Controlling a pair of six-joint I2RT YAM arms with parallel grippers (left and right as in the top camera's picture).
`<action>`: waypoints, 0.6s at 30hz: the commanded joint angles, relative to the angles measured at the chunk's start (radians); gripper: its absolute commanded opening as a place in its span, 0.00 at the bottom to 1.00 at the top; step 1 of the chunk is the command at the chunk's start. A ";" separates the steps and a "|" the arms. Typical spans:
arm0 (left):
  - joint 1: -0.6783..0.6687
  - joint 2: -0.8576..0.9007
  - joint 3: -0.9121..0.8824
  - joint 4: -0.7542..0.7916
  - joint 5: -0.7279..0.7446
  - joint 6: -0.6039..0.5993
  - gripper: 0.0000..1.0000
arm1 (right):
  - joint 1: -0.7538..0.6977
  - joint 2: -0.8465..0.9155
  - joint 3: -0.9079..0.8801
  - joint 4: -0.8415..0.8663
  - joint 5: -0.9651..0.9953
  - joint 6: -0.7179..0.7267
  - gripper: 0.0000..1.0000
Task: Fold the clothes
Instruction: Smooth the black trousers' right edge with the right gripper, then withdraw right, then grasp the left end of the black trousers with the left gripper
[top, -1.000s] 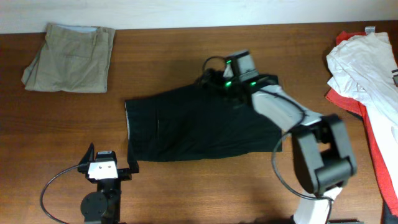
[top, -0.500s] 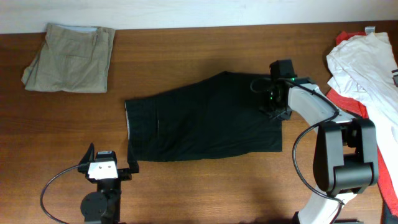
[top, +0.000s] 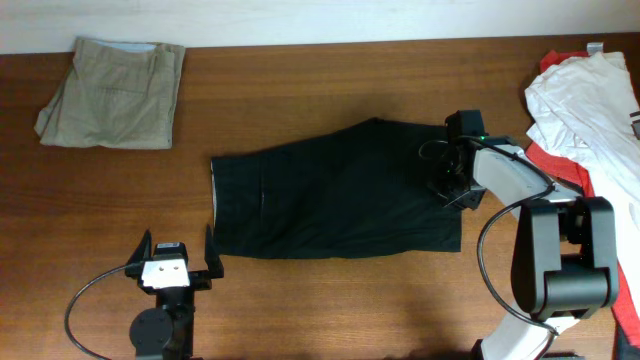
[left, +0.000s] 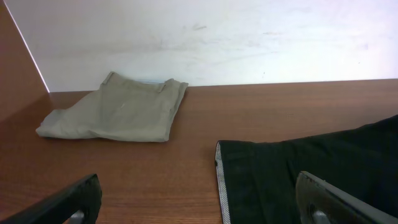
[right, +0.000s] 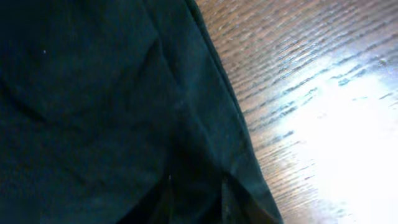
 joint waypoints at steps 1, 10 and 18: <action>0.005 -0.005 -0.005 0.012 0.014 0.014 0.99 | 0.011 0.000 -0.040 -0.019 0.036 0.024 0.50; 0.005 -0.002 0.013 0.207 0.243 -0.095 0.99 | -0.094 -0.211 0.130 0.016 0.042 0.023 0.99; 0.005 0.331 0.286 0.080 0.243 -0.095 0.99 | -0.280 -0.225 0.188 0.222 0.041 0.023 0.99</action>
